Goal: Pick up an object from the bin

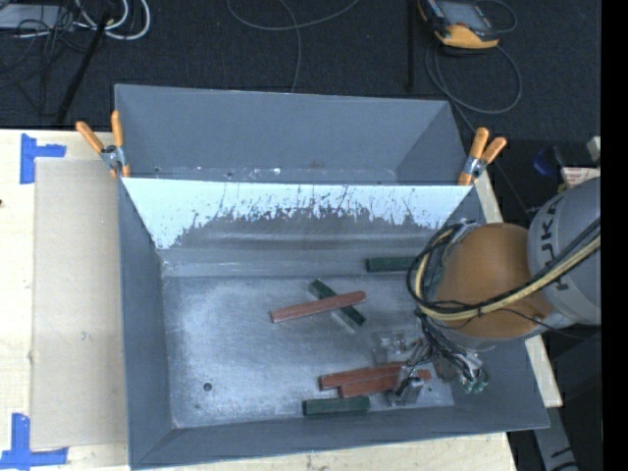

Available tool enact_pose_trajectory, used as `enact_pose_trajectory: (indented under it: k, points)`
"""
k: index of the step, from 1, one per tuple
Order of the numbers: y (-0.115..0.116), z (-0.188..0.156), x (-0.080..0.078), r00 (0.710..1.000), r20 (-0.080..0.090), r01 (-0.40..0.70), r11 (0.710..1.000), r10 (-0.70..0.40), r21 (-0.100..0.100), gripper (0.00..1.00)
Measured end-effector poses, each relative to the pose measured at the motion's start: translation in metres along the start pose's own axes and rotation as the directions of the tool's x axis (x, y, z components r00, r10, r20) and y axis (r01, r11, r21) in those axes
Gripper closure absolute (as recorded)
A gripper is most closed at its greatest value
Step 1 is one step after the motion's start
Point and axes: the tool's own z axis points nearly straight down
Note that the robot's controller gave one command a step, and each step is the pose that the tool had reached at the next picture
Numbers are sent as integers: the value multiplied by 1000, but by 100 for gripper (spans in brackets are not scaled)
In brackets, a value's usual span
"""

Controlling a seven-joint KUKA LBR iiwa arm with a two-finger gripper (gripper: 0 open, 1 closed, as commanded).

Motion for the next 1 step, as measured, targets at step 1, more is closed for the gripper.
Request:
enact_pose_trajectory:
  k: [1]
  points:
    - [4,-147,-9,998,5,-64,998,64,2,100]
